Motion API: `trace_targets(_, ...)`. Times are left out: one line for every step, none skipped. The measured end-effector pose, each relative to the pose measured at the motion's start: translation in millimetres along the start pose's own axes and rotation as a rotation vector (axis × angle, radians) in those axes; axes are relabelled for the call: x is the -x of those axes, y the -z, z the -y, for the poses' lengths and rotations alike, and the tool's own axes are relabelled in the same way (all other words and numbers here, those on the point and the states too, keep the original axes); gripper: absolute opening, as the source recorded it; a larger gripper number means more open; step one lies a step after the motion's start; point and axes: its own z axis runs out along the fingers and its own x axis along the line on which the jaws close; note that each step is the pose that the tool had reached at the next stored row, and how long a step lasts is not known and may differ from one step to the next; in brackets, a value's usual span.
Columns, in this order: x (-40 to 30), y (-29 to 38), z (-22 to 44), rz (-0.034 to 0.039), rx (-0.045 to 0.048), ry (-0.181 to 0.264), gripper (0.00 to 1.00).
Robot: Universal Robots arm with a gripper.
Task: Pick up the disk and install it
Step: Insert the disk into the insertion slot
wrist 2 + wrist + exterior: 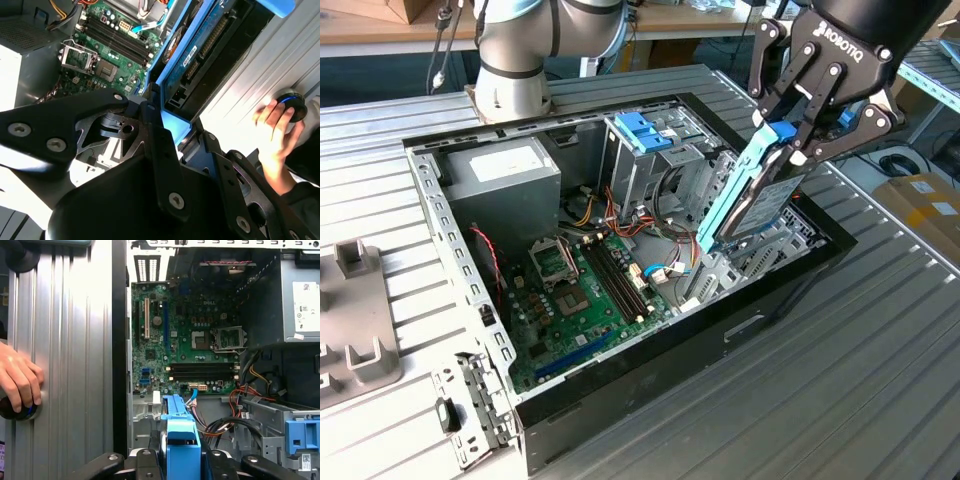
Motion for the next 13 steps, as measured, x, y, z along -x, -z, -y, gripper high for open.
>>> trace_targets(0.0,0.0,1.4,0.0,0.0,0.0,0.37)
trace_targets(-0.1,0.0,4.1,0.0,0.0,0.0,0.37)
trace_targets(-0.1,0.0,5.4,0.0,0.0,0.0,0.37)
trace_targets(-0.1,0.1,6.6,0.0,0.0,0.0,0.37)
trace_targets(-0.2,0.0,7.9,0.0,0.0,0.0,0.37)
trace_targets(-0.2,0.0,9.3,0.0,0.0,0.0,0.37)
trace_targets(-0.2,0.1,11.4,0.0,0.0,0.0,0.37)
trace_targets(-0.2,0.1,12.8,0.0,0.0,0.0,0.37)
trace_targets(-0.2,0.1,14.1,0.0,0.0,0.0,0.37)
trace_targets(-0.3,0.1,16.7,-0.0001,0.0,0.0,0.37)
trace_targets(-0.3,0.1,18.4,0.0,0.0,0.0,0.37)
trace_targets(-0.3,0.1,19.9,0.0,0.0,0.0,0.37)
trace_targets(-0.4,0.0,21.5,0.0001,0.0001,0.0,0.37)
